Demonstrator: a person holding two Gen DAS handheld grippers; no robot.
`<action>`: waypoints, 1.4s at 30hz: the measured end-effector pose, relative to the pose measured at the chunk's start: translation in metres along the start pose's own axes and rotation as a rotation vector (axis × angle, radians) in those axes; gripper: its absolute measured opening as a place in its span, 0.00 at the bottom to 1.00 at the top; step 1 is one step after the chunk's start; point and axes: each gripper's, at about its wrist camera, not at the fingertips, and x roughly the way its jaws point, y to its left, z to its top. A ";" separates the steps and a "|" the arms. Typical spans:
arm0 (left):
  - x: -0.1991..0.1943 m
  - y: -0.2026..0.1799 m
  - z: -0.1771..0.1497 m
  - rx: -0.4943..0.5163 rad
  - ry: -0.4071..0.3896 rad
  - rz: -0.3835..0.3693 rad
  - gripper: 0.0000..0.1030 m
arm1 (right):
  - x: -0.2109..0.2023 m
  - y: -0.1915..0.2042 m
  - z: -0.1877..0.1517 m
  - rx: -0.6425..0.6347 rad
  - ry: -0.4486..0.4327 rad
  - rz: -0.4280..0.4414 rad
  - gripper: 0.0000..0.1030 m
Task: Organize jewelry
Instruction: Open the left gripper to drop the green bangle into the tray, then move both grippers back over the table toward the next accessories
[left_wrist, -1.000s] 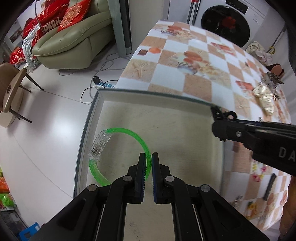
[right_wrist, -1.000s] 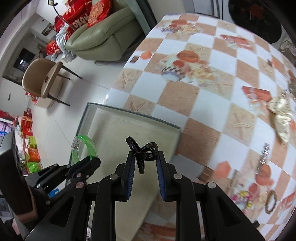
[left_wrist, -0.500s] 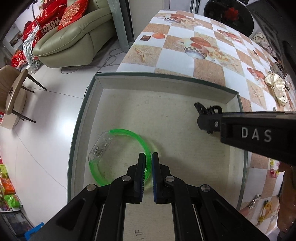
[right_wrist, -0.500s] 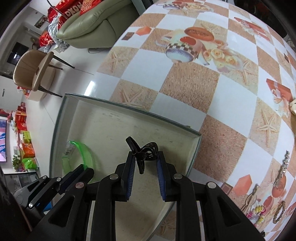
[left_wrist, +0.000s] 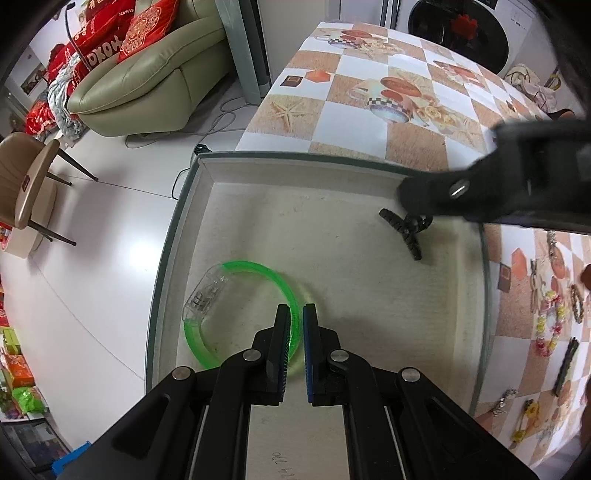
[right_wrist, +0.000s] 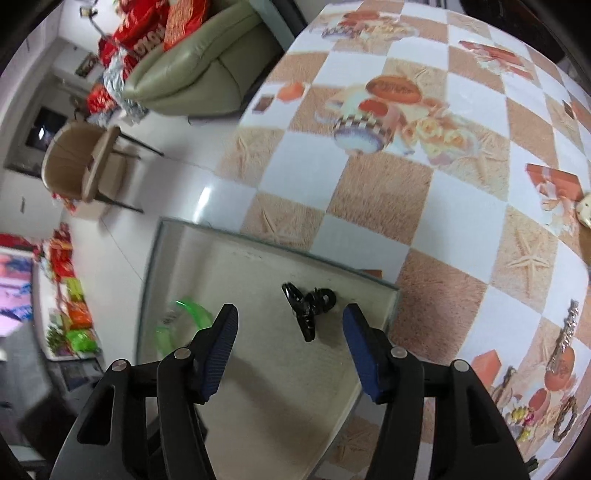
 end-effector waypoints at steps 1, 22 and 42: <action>-0.001 0.000 0.000 0.000 0.000 -0.005 0.11 | -0.009 -0.003 0.000 0.012 -0.017 0.004 0.61; -0.022 -0.009 0.001 -0.009 -0.002 0.041 1.00 | -0.110 -0.123 -0.106 0.264 -0.079 -0.120 0.69; -0.067 -0.107 -0.011 0.167 0.011 -0.045 1.00 | -0.157 -0.208 -0.192 0.471 -0.102 -0.176 0.82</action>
